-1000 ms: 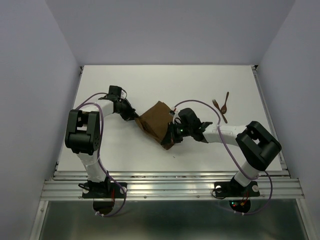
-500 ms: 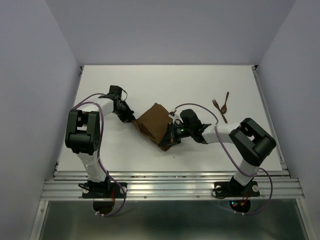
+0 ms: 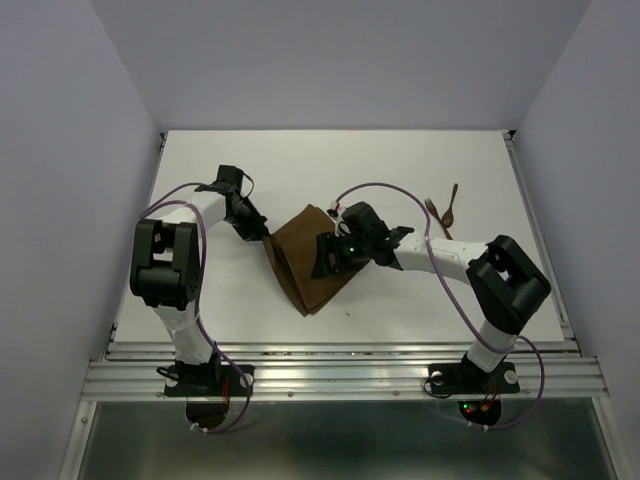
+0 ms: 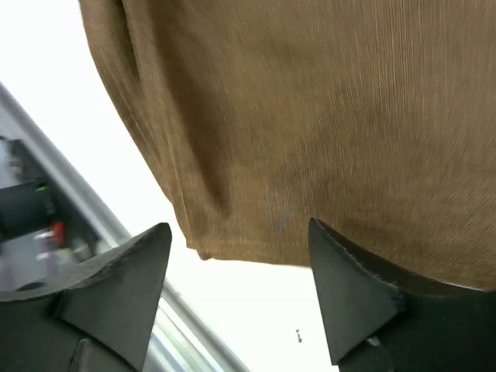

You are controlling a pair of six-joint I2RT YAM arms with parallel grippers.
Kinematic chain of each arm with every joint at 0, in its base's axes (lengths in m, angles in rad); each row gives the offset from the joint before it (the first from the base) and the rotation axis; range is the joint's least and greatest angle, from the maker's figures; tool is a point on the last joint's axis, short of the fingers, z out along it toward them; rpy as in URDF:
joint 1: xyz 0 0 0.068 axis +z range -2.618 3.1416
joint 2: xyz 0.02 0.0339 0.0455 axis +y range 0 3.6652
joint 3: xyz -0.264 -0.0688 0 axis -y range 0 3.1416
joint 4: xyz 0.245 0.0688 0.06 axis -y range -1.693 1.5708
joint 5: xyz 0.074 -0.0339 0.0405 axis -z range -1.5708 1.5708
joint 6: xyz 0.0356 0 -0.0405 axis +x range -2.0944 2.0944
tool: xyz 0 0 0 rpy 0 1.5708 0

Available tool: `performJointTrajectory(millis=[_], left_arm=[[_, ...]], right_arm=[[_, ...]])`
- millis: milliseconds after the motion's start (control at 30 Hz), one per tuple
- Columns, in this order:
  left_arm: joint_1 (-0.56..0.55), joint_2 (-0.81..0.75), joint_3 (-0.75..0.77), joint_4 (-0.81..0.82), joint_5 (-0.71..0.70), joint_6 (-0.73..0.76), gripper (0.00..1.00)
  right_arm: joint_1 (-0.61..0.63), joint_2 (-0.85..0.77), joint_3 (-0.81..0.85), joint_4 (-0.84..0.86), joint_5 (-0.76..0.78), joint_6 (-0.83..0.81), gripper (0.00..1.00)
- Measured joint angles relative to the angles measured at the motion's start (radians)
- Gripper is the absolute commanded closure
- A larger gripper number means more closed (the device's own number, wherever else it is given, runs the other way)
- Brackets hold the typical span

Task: Fold the napkin into a case and place the utensils inside
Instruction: Fold the lower triangle-folded napkin at the center of the board.

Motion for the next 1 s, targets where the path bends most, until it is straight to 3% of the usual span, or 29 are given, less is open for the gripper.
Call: performJointTrajectory(millis=[200, 333, 567, 1000], left_arm=[[0.000, 0.000, 0.000, 0.000, 0.000, -0.016, 1.00], [0.000, 0.000, 0.000, 0.000, 0.000, -0.023, 1.00], [0.000, 0.000, -0.002, 0.000, -0.002, -0.023, 1.00], [0.000, 0.000, -0.010, 0.001, -0.004, -0.023, 1.00]], right_arm=[[0.104, 0.010, 0.183, -0.111, 0.211, -0.132, 0.16], [0.198, 0.069, 0.305, -0.097, 0.359, -0.210, 0.16], [0.290, 0.167, 0.320, -0.013, 0.544, -0.297, 0.16], [0.306, 0.314, 0.381, 0.134, 0.723, -0.356, 0.15]])
